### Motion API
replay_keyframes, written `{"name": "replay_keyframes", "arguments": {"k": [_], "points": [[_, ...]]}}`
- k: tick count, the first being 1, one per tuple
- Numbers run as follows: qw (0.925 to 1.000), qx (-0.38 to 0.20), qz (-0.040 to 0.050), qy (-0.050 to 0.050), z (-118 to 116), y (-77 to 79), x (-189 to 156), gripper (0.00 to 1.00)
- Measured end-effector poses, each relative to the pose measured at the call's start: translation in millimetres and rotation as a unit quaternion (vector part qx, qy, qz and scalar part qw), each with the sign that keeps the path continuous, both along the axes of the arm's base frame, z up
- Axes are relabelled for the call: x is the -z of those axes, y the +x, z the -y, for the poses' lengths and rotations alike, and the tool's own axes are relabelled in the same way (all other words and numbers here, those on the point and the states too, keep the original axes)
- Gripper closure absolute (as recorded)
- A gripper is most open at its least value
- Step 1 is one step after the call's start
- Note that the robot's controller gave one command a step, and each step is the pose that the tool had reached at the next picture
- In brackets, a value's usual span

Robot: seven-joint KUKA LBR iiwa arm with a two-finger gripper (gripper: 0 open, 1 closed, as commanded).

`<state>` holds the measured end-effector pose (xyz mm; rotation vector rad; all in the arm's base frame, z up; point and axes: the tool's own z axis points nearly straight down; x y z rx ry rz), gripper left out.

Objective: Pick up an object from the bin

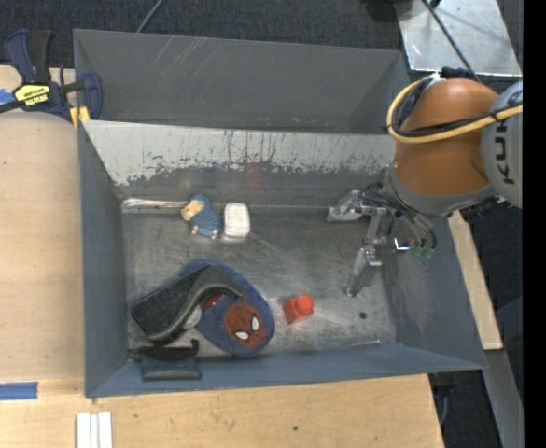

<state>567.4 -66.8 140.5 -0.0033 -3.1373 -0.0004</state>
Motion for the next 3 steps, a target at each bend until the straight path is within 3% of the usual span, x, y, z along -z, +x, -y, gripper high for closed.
{"name": "replay_keyframes", "arguments": {"k": [1, 2, 3], "points": [[0.9936, -0.113, 0.0071, -0.001, -56, -53.9, 68, 0.0], [0.9946, -0.104, 0.0027, 0.0, -83, -80.2, 39, 0.0], [0.9985, -0.055, 0.0045, 0.0, -67, -80.8, 32, 0.0]]}}
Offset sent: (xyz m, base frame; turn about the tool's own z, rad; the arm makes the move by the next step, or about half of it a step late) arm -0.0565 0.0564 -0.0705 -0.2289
